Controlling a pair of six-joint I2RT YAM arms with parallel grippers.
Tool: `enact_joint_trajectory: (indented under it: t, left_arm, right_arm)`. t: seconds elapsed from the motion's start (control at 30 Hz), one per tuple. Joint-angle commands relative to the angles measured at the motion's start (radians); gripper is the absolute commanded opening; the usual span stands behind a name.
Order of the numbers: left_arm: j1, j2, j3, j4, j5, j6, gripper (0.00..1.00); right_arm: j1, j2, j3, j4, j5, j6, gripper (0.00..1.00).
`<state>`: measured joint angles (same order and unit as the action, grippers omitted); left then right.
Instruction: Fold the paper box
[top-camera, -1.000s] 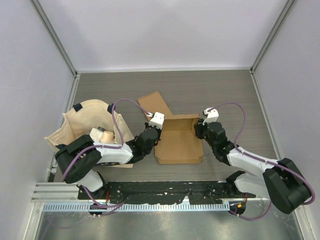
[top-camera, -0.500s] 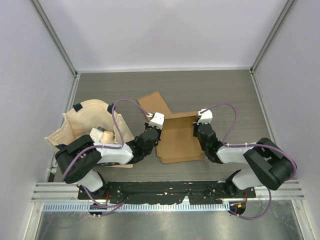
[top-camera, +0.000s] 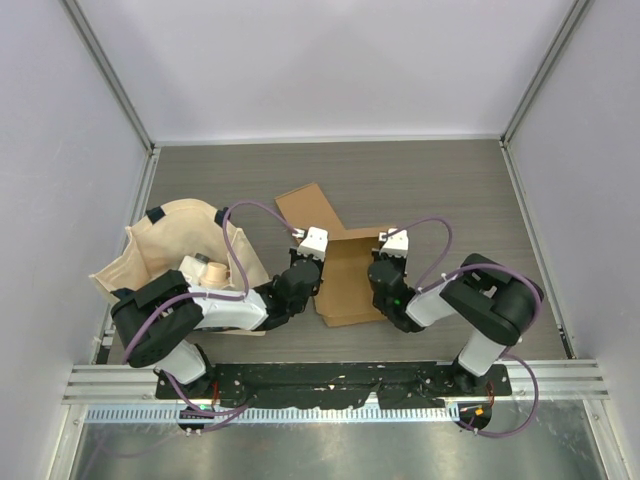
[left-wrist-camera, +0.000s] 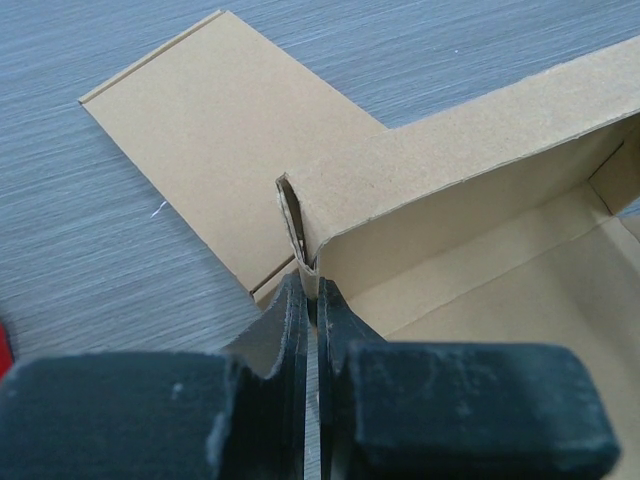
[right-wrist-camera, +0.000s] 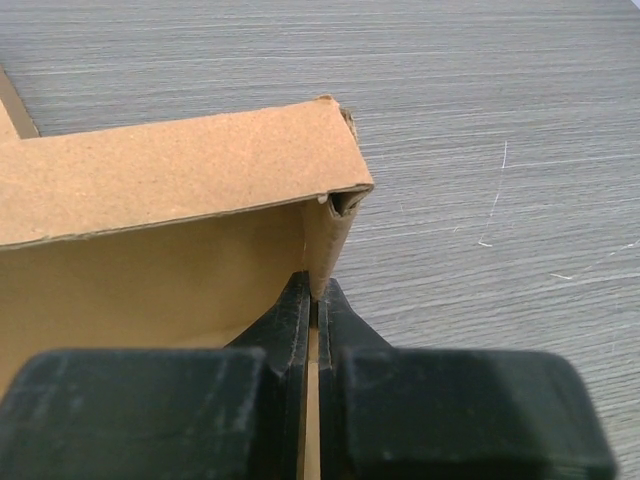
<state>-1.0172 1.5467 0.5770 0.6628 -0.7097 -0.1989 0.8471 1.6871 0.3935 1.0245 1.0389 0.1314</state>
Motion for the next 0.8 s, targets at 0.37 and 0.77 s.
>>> enact_joint_trajectory:
  t: [0.37, 0.77]
  left_arm:
    - [-0.018, -0.027, 0.018, 0.021, -0.014, -0.007, 0.0]
    - [-0.02, -0.014, 0.03, 0.011, -0.017, 0.009, 0.0]
  right_arm:
    - [-0.032, -0.617, -0.099, -0.643, -0.321, 0.258, 0.59]
    - [-0.086, -0.781, -0.087, -0.86, -0.376, 0.393, 0.64]
